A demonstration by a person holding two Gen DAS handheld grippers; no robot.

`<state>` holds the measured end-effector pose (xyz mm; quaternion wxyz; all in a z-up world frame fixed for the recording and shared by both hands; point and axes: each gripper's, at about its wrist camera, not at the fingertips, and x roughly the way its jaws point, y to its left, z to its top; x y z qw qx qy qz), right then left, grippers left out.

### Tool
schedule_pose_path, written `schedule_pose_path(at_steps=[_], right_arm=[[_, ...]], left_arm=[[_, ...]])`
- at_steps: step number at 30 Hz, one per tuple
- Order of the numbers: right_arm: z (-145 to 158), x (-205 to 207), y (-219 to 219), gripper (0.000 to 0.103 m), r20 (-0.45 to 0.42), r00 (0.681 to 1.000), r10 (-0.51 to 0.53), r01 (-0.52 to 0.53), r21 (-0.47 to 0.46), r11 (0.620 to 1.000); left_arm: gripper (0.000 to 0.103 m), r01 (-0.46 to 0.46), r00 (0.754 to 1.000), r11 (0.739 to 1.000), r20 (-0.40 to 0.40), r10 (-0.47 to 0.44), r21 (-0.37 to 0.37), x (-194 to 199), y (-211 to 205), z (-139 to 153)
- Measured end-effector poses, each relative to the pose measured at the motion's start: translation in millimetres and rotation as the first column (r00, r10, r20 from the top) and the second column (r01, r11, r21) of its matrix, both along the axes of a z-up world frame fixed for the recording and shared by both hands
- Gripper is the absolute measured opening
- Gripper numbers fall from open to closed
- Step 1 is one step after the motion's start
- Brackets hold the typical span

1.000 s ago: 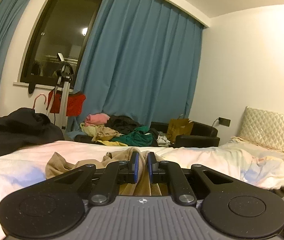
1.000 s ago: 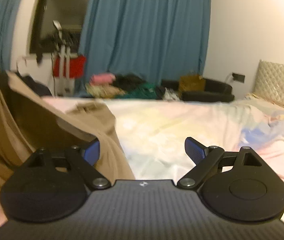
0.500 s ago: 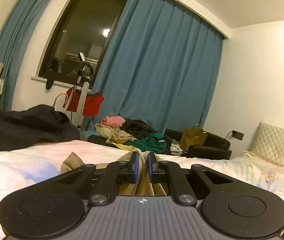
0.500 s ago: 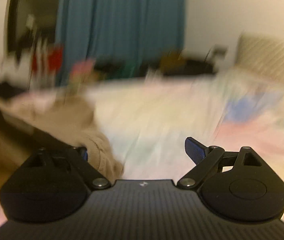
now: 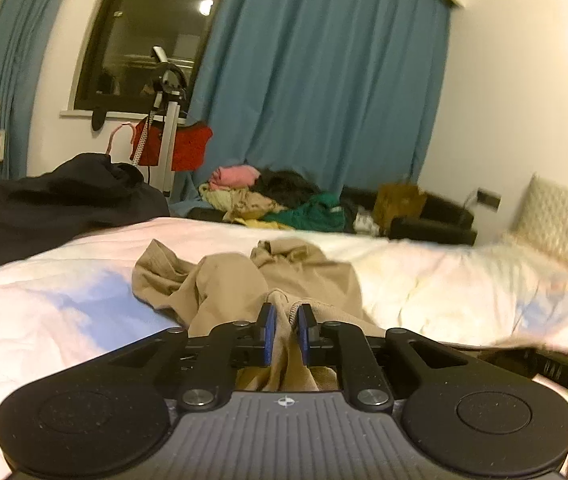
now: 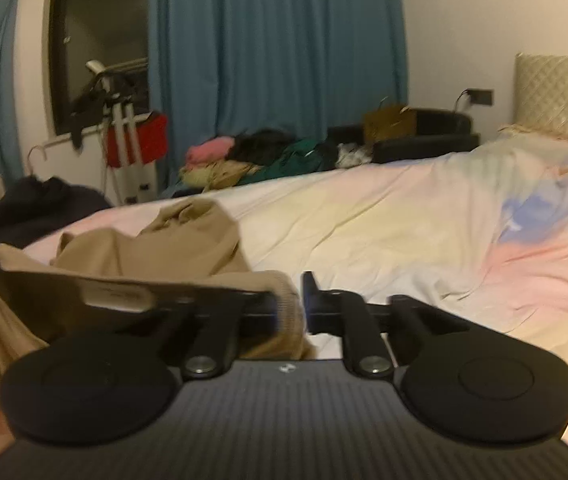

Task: Fold clothes
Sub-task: 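Hold the shirt with both grippers and lift it off the bed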

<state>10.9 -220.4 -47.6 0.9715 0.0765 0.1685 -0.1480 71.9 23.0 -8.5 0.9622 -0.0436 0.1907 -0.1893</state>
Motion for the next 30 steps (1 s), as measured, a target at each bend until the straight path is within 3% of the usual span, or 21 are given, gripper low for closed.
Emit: schedule_pose_path(at_steps=[2, 4, 6, 10, 12, 16, 20, 22, 24, 27, 30], right_arm=[[2.8, -0.9, 2.8, 0.01, 0.014, 1.0, 0.023, -0.023, 0.001, 1.0], [8.9, 1.9, 1.9, 0.01, 0.03, 0.999, 0.044, -0.044, 0.015, 0.999], [12.4, 1.6, 1.4, 0.01, 0.042, 0.997, 0.064, -0.065, 0.033, 0.997], [16.0, 2.8, -1.5, 0.01, 0.055, 0.994, 0.094, -0.098, 0.071, 0.993], [17.1, 3.3, -3.9, 0.01, 0.061, 0.993, 0.105, -0.11, 0.09, 0.99], [19.2, 2.0, -9.4, 0.01, 0.079, 0.99, 0.113, -0.123, 0.128, 0.984], [21.4, -1.0, -11.1, 0.01, 0.102, 0.989, 0.112, -0.125, 0.141, 0.982], [22.4, -1.8, -9.1, 0.01, 0.112, 0.987, 0.112, -0.126, 0.129, 0.984], [22.1, -1.0, -7.2, 0.01, 0.111, 0.988, 0.109, -0.122, 0.117, 0.986], [19.3, 3.2, -8.2, 0.01, 0.097, 0.991, 0.093, -0.104, 0.114, 0.988], [16.4, 7.5, -11.0, 0.01, 0.08, 0.994, 0.074, -0.083, 0.117, 0.99]], left_arm=[[0.017, 0.007, 1.0, 0.999, -0.02, -0.006, 0.034, -1.6, -3.7, -5.4], [0.041, 0.01, 0.999, 0.999, -0.05, -0.008, 0.051, -2.9, -5.5, -11.2], [0.056, 0.008, 0.997, 0.997, -0.076, -0.002, 0.074, -5.6, -8.8, -16.4], [0.075, 0.045, 0.998, 0.98, -0.044, -0.038, 0.193, -18.2, -26.0, -25.1], [0.08, 0.061, 0.998, 0.961, -0.004, -0.062, 0.271, -24.8, -40.7, -30.8], [0.081, 0.046, 0.995, 0.9, 0.063, -0.081, 0.434, -28.4, -73.8, -47.2], [0.081, -0.089, 0.994, 0.832, 0.108, 0.035, 0.548, -11.0, -100.0, -68.0], [0.082, -0.17, 0.983, 0.789, 0.153, 0.098, 0.59, -3.9, -106.9, -75.8], [0.082, -0.243, 0.966, 0.766, 0.221, 0.134, 0.595, -5.7, -106.3, -74.6], [0.082, -0.311, 0.941, 0.784, 0.288, 0.176, 0.538, -17.2, -96.8, -59.4], [0.082, -0.338, 0.925, 0.835, 0.316, 0.21, 0.435, -36.4, -80.9, -35.8]])
